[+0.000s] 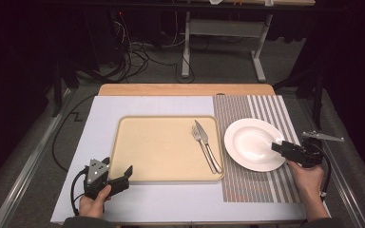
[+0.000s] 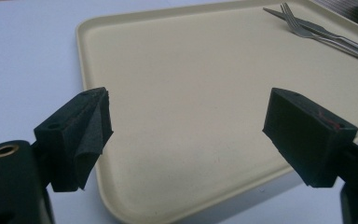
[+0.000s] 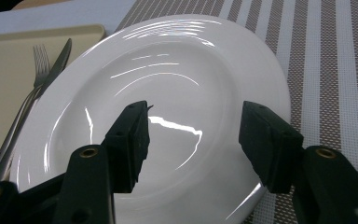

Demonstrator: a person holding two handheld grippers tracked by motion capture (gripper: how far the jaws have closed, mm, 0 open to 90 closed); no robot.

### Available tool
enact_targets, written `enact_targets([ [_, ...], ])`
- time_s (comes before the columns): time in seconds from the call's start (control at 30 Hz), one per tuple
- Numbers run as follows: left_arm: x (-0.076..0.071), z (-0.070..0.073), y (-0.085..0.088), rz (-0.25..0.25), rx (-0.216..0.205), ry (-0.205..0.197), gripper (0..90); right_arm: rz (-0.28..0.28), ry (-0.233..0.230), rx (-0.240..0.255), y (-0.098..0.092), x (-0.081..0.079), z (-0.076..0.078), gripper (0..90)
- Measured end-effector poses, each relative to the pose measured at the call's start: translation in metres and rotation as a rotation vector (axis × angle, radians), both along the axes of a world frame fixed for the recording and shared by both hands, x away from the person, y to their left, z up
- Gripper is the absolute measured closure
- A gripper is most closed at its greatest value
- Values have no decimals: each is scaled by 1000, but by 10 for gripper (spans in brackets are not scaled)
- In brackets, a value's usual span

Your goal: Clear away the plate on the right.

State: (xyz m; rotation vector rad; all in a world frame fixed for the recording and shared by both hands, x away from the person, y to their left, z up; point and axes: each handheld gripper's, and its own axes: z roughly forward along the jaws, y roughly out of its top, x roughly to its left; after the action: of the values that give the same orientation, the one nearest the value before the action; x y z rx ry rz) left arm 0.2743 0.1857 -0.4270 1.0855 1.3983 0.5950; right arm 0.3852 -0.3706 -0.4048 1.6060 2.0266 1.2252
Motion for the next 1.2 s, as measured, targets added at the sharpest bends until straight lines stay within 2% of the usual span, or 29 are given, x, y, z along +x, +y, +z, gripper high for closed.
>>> enact_targets([
  [0.33, 0, 0, 0, -1, 3, 1, 159, -40, 10, 13, -11, 2, -2, 432],
  [0.73, 0, 0, 0, -2, 3, 0, 159, -70, 22, 52, -21, 4, -3, 431],
  [1.2, 0, 0, 0, 0, 3, 0, 159, -70, 82, 89, -23, 15, -13, 448],
])
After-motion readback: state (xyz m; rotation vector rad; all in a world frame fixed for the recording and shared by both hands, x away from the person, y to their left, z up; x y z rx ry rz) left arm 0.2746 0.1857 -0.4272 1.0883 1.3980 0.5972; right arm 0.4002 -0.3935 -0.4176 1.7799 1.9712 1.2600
